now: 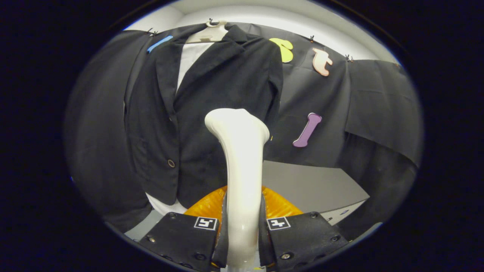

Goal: Iron the clothes twice with a garment steamer, once on the left side and once on the right side.

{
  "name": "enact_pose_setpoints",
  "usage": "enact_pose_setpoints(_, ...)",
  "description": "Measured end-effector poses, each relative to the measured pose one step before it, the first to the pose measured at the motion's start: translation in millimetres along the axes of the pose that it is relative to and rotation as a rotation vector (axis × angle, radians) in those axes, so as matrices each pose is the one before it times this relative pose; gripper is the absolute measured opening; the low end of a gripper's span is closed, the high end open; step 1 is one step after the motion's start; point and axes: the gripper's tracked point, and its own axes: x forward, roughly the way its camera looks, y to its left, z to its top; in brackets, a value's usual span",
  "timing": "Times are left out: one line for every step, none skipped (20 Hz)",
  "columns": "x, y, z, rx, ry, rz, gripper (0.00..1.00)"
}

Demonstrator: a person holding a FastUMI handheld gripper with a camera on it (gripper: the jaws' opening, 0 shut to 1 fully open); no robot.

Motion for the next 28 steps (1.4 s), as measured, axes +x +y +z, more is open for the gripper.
enact_pose_setpoints(0.67, 1.53, -6.25, -0.00424, 0.00806, 0.00094, 0.34)
enact_pose_setpoints(0.56, 1.5, -6.07, -0.00309, 0.00967, 0.00222, 0.34)
enact_pose_setpoints(0.48, 1.57, -7.04, 0.00044, 0.00777, 0.0023, 0.34)
enact_pose_setpoints(0.38, 1.87, -5.32, -0.00198, 0.01015, 0.00213, 0.35)
enact_pose_setpoints(0.7, 1.94, -6.8, 0.00022, 0.00895, 0.00168, 0.34)
enact_pose_setpoints(0.81, 1.51, -5.45, -0.00014, 0.0096, 0.00244, 0.34)
enact_pose_setpoints(0.41, 2.41, -7.27, -0.00054, 0.00916, 0.00367, 0.34)
enact_pose_setpoints(0.87, 2.33, -5.35, -0.00328, 0.00879, 0.00316, 0.34)
enact_pose_setpoints(1.31, 1.27, -6.04, -0.00128, 0.00772, -0.00021, 0.34)
enact_pose_setpoints(1.01, 0.42, -5.59, -0.00109, 0.00804, -0.00103, 0.34)
enact_pose_setpoints(2.81, -1.28, -5.3, -0.0024, 0.01111, -0.00057, 0.34)
enact_pose_setpoints(1.67, 0.63, -3.94, -0.0016, 0.01008, 0.00031, 0.34)
enact_pose_setpoints(2.63, 0.93, -5.18, -0.00168, 0.00943, 0.00045, 0.34)
enact_pose_setpoints(2.4, 1.06, -4.25, -0.00324, 0.012, 0.00115, 0.34)
enact_pose_setpoints(1.63, 0.98, -8.07, 0.00198, 0.01003, -0.00015, 0.34)
enact_pose_setpoints(2.65, 0.0, -6.68, -0.00255, 0.01208, -0.00139, 0.34)
enact_pose_setpoints(0.8, 0.85, -7.66, -0.00264, 0.01126, 0.00004, 0.34)
enact_pose_setpoints(2.03, 0.0, -5.47, -0.00233, 0.01086, 0.00094, 0.34)
enact_pose_setpoints(2.81, 0.56, -3.93, -0.00221, 0.01087, 0.00079, 0.34)
enact_pose_setpoints(3.36, 0.39, -4.65, -0.00194, 0.011, 0.00106, 0.34)
enact_pose_setpoints(3.76, 1.38, -5.56, -0.00165, 0.01038, 0.00343, 0.34)
enact_pose_setpoints(1.8, 0.54, -6.16, -0.0018, 0.00955, 0.00167, 0.34)
enact_pose_setpoints(3.53, 0.77, -6.36, -0.00296, 0.00878, 0.00083, 0.34)
enact_pose_setpoints(2.83, 1.19, -3.49, -0.00116, 0.00827, 0.00325, 0.34)
enact_pose_setpoints(2.5, 0.88, -5.39, 0.00014, 0.00769, 0.00499, 0.34)
enact_pose_setpoints(2.47, 0.72, -4.28, -0.00058, 0.00586, 0.00483, 0.34)
enact_pose_setpoints(3.45, 1.27, -6.34, -0.00249, 0.00577, 0.00561, 0.34)
enact_pose_setpoints(3.08, 1.39, -4.2, -0.00369, 0.00993, 0.003, 0.34)
